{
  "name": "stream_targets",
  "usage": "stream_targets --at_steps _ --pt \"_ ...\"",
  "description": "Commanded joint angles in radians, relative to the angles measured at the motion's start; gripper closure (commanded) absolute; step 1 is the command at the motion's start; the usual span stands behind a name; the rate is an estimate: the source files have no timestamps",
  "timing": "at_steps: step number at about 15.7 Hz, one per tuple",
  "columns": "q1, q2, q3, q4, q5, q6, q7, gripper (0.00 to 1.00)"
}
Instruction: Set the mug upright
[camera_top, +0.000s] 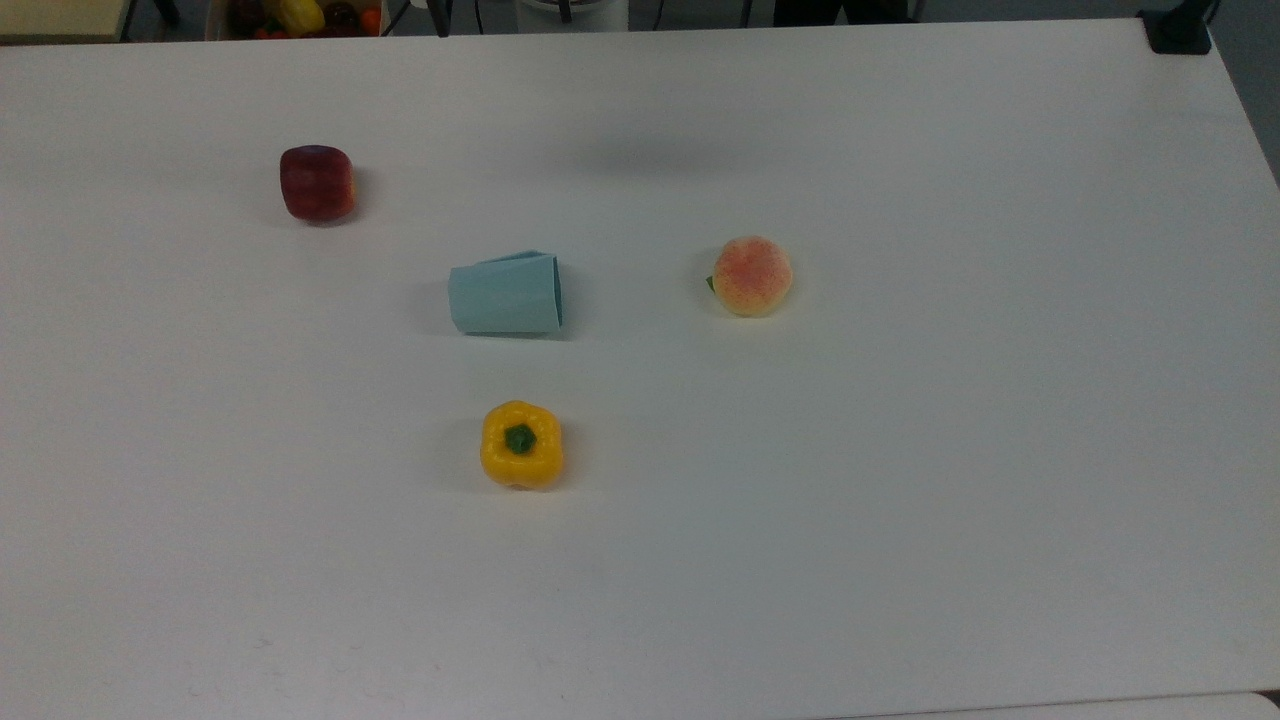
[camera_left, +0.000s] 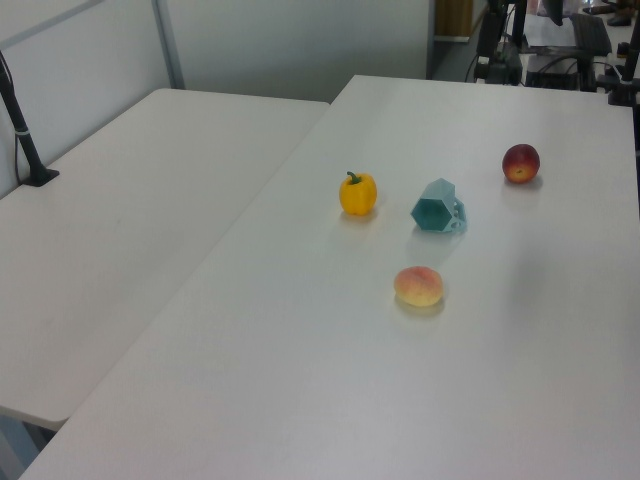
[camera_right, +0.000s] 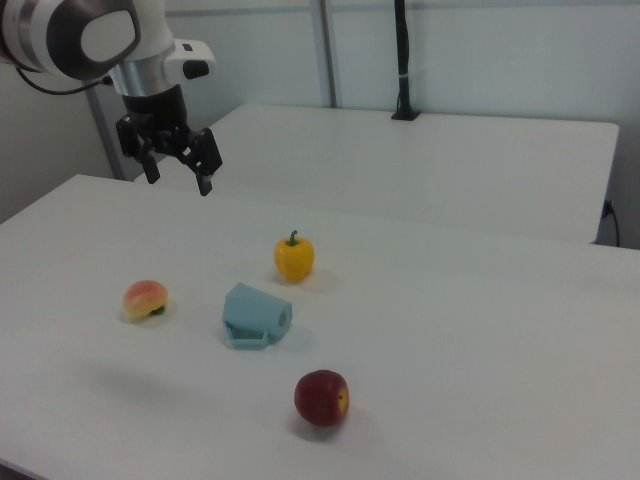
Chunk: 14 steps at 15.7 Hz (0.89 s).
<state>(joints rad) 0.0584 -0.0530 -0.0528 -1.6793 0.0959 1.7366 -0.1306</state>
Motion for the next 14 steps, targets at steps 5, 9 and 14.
stream_targets --at_steps 5,9,14 --pt "0.018 -0.015 0.039 -0.002 -0.109 -0.09 0.003 0.0" --pt "0.088 0.054 0.09 0.012 -0.264 -0.083 0.161 0.0" --pt "0.141 0.171 0.091 0.013 -0.395 0.038 0.312 0.0"
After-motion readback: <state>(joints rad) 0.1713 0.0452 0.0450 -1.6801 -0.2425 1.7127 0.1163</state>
